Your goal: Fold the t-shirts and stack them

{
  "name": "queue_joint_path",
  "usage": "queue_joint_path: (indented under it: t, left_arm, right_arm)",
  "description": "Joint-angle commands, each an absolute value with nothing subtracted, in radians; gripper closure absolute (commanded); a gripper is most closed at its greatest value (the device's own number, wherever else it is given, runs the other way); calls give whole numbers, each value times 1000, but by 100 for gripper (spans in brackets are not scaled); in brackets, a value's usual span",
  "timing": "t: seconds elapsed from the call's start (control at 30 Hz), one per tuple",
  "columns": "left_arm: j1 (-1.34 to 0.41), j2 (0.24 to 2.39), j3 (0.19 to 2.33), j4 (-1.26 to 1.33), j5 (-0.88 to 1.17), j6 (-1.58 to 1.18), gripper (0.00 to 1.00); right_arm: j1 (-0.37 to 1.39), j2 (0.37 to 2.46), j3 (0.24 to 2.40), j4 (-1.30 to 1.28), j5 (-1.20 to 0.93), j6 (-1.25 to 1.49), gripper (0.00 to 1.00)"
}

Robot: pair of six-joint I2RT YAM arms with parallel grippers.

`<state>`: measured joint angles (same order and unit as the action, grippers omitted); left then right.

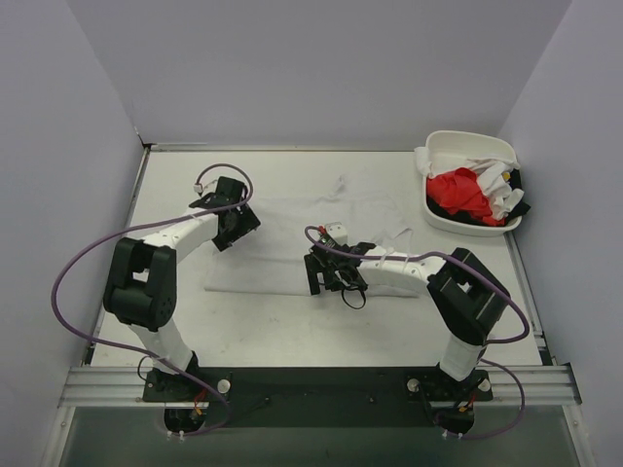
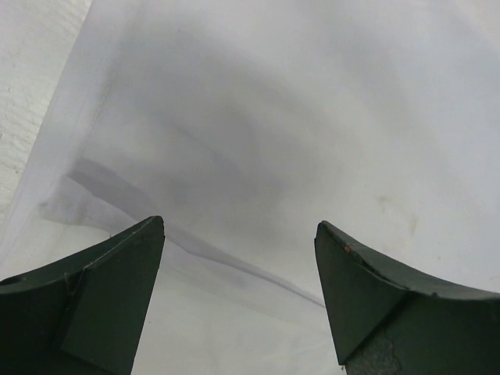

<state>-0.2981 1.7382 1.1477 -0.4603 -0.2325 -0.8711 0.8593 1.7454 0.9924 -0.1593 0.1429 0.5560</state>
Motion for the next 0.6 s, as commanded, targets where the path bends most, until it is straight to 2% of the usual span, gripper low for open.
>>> queue_joint_path:
  t: [0.0, 0.23, 0.33, 0.57]
  left_arm:
    - [-313, 1694, 1220, -456, -253, -839, 13]
    - [-392, 1484, 1166, -509, -215, -818, 12]
    - [-443, 1376, 1088, -505, -187, -828, 11]
    - [-514, 1278, 888, -476, -175, -876, 11]
  right_arm:
    - [876, 1753, 959, -167, 121, 588, 4]
    - [861, 1675, 992, -167, 193, 568, 3]
    - [851, 1623, 1011, -181, 216, 558, 2]
    - [796, 1502, 1039, -255, 239, 568, 0]
